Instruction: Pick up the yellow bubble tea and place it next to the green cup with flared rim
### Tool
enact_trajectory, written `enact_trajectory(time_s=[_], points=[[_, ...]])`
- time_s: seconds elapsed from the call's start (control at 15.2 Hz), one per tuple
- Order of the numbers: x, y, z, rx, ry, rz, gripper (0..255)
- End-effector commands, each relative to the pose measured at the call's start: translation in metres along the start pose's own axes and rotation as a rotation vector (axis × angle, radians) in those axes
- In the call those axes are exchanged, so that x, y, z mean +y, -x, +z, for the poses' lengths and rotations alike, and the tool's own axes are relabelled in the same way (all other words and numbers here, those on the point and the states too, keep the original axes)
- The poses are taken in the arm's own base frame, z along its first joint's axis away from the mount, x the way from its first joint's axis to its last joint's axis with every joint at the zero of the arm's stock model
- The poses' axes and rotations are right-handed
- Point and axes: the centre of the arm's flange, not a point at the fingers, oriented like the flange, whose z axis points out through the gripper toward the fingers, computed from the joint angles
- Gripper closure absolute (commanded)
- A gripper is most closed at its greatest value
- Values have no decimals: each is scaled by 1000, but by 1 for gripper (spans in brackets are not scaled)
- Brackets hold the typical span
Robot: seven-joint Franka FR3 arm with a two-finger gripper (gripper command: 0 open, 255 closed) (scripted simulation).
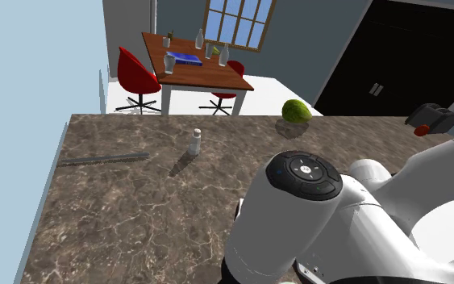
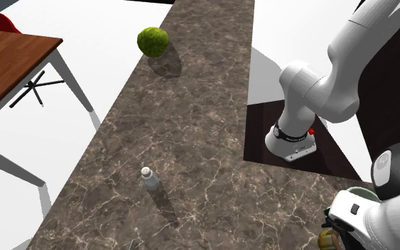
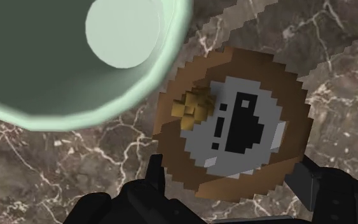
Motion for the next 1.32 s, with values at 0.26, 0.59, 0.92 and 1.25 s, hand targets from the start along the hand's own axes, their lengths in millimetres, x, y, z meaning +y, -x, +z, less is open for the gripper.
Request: enact_trajectory(time_s=[0.26, 0.59, 0.92, 1.25], points=[[1, 0, 7, 1, -1, 0, 255], [1, 0, 7, 1, -1, 0, 0], [1, 0, -6, 1, -1, 0, 0], [1, 0, -43, 1, -1, 0, 0]])
